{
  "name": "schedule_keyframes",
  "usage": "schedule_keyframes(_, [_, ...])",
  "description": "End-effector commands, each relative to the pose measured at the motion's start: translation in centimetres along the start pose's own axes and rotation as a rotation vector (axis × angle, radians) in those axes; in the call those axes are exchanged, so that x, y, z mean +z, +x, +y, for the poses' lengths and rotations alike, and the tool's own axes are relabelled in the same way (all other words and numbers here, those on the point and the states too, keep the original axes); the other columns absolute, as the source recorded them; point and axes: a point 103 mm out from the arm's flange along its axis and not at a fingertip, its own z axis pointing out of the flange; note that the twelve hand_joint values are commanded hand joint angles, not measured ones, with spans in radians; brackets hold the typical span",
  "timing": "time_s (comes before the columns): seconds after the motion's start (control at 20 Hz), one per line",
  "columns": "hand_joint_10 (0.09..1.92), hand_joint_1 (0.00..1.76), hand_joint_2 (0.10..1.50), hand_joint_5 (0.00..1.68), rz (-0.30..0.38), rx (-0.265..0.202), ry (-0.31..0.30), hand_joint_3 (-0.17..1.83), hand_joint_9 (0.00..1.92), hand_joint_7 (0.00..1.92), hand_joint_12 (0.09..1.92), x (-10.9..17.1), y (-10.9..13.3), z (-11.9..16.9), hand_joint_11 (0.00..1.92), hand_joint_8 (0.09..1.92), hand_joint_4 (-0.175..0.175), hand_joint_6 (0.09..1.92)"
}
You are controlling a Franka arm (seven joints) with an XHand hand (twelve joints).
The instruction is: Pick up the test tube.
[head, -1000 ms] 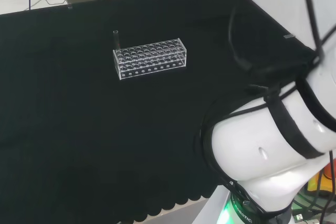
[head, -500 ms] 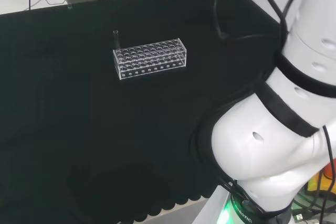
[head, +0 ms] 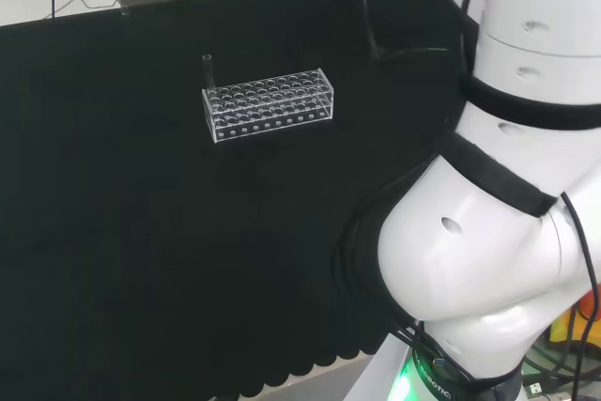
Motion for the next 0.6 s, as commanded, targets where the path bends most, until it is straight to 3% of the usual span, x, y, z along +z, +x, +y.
schedule_keyframes(0.05, [0.91,0.75,1.13,0.35,0.043,-0.035,0.071,-0.17,0.42,0.37,1.51,2.6,0.6,3.9,0.24,0.94,-0.117,0.09])
schedule_keyframes(0.6, [0.87,0.83,1.12,0.46,-0.025,-0.043,0.135,-0.17,0.56,0.54,1.46,5.8,2.8,9.3,0.37,0.95,-0.152,0.19])
